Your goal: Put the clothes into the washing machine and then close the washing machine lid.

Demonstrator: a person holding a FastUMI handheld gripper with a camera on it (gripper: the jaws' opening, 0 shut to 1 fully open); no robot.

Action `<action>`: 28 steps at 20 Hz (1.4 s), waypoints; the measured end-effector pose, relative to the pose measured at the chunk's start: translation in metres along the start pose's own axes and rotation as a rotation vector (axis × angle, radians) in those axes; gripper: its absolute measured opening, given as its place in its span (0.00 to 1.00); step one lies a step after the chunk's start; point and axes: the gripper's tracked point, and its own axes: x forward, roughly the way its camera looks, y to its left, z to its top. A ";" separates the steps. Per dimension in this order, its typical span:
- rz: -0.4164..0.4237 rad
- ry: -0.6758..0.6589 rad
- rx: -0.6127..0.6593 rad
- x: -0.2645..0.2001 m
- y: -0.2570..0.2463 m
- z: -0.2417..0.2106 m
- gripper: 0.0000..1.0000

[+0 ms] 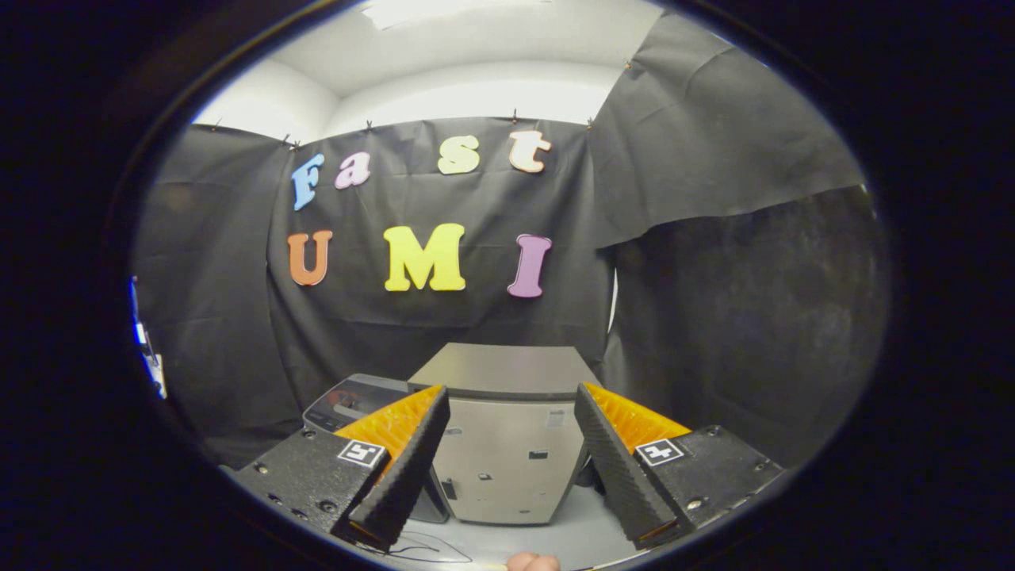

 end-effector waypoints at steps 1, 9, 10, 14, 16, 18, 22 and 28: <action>-0.002 0.001 0.005 0.000 -0.001 -0.001 1.00; -0.013 0.000 0.003 0.004 -0.004 0.001 1.00; -0.013 -0.002 0.007 0.004 -0.003 0.002 1.00; -0.012 0.009 0.012 0.008 -0.005 -0.003 1.00; -0.015 0.015 0.026 0.011 -0.008 -0.006 1.00; -0.021 0.016 0.036 0.013 -0.011 -0.006 1.00; -0.033 0.012 0.034 0.019 -0.017 -0.007 1.00; -0.033 0.023 0.034 0.027 -0.020 -0.010 1.00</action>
